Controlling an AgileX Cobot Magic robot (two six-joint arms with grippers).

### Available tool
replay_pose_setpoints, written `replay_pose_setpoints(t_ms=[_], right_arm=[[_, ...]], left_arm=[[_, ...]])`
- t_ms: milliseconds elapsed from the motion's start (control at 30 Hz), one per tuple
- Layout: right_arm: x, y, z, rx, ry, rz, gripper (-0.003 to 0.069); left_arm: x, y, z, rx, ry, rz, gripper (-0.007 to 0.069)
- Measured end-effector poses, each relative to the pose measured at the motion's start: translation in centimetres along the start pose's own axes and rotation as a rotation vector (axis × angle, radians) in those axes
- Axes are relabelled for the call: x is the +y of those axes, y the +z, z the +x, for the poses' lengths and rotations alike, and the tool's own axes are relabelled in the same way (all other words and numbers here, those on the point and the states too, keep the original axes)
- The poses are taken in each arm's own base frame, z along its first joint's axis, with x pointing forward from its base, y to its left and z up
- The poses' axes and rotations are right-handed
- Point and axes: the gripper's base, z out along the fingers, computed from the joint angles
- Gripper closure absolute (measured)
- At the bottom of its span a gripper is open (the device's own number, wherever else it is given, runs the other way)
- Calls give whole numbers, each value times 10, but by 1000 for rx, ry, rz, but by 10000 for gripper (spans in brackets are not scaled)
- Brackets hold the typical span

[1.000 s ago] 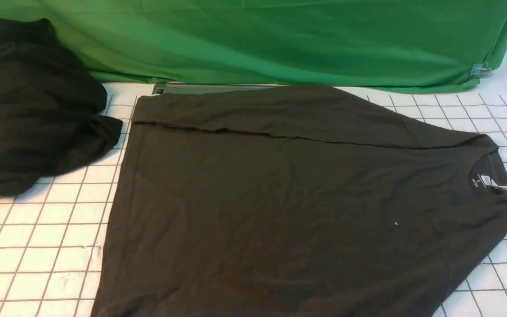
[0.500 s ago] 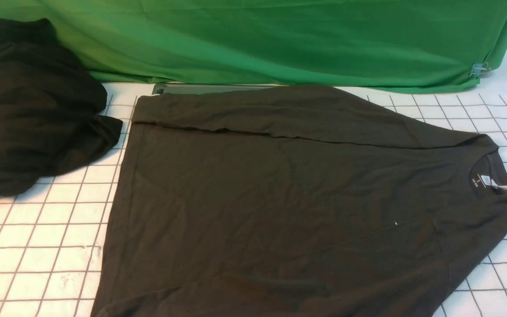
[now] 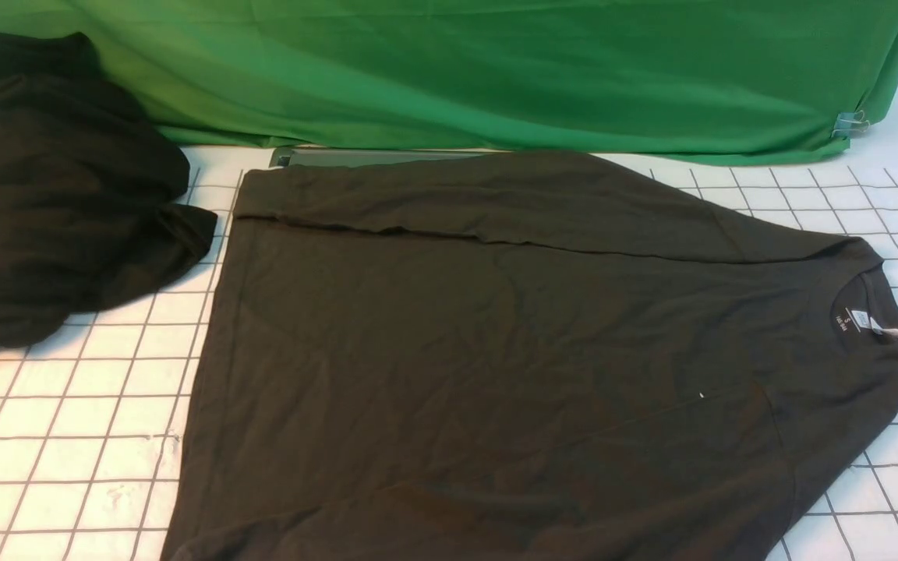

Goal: Fold a long-sleeved shirt over a white checkered tablecloth.
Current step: 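Grasp the left edge of the dark T-shirt lying flat on the table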

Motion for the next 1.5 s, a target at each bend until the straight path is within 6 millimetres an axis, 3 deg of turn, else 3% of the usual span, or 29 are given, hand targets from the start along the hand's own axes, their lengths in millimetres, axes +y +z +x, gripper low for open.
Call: replay_pose_setpoints(t_ms=[767, 967, 1000, 1033, 1067, 1167, 1267, 1500], right_arm=[[0, 0, -1, -6, 0, 0, 417], [0, 0, -3, -32, 21, -2, 417], [1, 0, -5, -51, 126, -12, 417], [1, 0, -5, -56, 134, -14, 417], [2, 0, -8, -87, 295, -32, 417], [2, -1, -15, -154, 709, -79, 417], [1, -2, -19, -195, 970, -112, 417], [-2, -4, -27, -286, 1084, -142, 417]], left_arm=[[0, 0, -2, -22, 5, -4, 622], [-5, 0, -6, -57, -448, 68, 622], [-7, -1, -8, -60, -697, 105, 622], [-8, -1, -9, -60, -751, 114, 622], [-9, -1, -10, -56, -972, 149, 622], [-11, -2, -13, -42, -1297, 202, 622], [-12, -2, -14, -43, -1372, 213, 622], [-10, -3, -18, -75, -1381, 211, 622]])
